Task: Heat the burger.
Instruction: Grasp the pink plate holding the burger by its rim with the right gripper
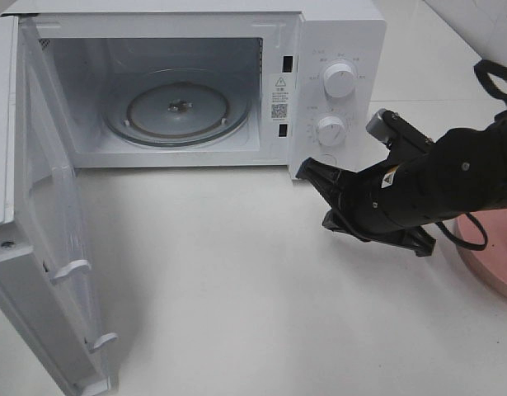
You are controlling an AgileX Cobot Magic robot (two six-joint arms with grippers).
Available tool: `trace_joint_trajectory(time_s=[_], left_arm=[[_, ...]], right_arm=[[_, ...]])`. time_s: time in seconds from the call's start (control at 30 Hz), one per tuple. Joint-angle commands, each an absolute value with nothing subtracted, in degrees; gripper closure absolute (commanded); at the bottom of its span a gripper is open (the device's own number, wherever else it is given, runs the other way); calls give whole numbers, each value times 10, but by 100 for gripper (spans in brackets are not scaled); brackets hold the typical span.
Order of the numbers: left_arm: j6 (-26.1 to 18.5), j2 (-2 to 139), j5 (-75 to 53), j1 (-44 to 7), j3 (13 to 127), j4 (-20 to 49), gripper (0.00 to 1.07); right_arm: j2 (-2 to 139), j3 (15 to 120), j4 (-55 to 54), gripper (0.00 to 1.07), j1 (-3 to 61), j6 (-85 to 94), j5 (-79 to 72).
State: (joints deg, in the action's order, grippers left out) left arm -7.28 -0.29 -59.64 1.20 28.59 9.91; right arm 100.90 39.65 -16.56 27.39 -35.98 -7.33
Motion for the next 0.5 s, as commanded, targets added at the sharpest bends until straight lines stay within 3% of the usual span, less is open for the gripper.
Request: trace_joint_trajectory(time_s=[0.03,0.5], left_arm=[[-70,-17,-592,9,284,100,6],[-70,-17,-592,9,284,100,6]], right_arm=[[991,398,-119,105,260,-332,-17],[888,402,49,102,226,-232,227]])
